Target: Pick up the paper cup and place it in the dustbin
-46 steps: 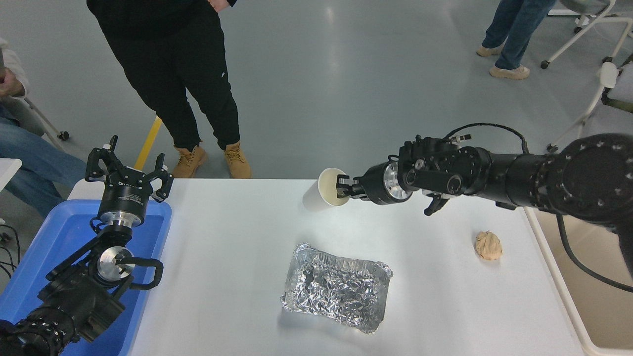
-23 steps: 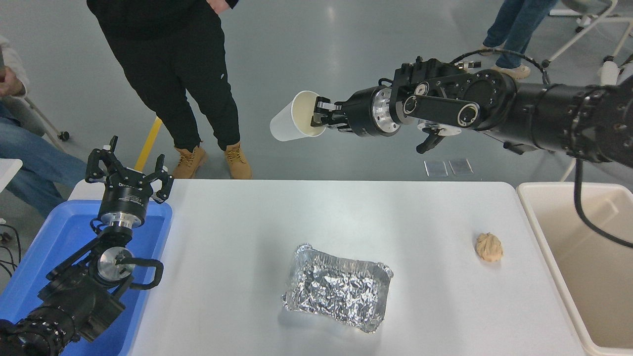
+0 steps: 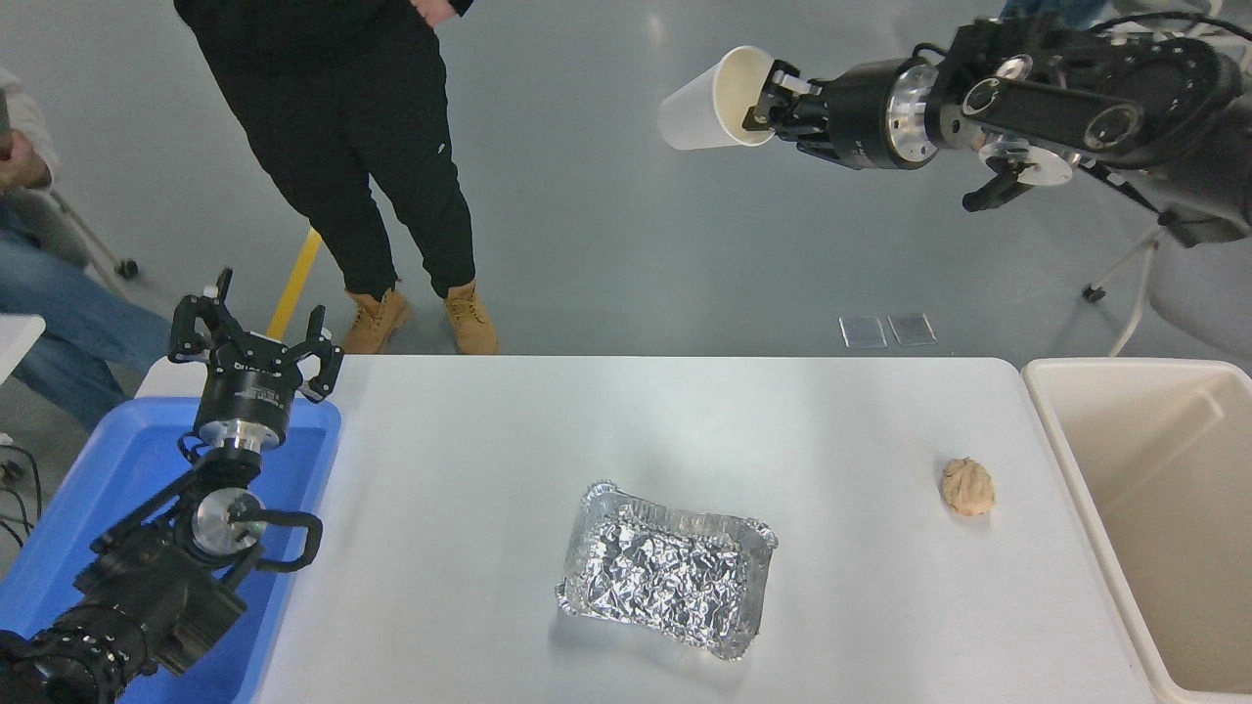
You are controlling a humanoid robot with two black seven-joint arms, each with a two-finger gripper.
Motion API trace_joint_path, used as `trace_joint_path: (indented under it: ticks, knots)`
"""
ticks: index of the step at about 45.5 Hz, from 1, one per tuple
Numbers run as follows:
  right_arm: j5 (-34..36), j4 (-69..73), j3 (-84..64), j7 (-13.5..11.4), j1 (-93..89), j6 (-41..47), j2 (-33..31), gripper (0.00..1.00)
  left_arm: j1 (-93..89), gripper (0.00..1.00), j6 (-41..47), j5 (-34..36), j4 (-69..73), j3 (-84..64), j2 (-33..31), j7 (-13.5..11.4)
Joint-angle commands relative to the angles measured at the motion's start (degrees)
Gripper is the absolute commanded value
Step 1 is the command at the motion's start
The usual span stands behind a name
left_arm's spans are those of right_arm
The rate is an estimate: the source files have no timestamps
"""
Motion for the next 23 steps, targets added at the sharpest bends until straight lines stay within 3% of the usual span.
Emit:
trace_joint_path:
  ticks: [1, 9, 23]
  knots:
    - [0.1, -7.0, 0.2, -0.3, -6.8, -0.1, -10.2, 0.0, -0.1, 0.99, 0.0, 0.0, 0.0, 0.0, 0.0, 0.0]
    - [1.3, -14.5, 0.9, -0.4, -15.4, -0.5, -13.7, 0.0, 0.0, 0.99, 0.0, 0.0, 0.0, 0.0, 0.0, 0.0]
    - [10.3, -30.8, 0.8, -0.6, -31.3, -0.5, -11.3, 0.0, 0.0, 0.99, 0.0, 0.0, 0.0, 0.0, 0.0, 0.0]
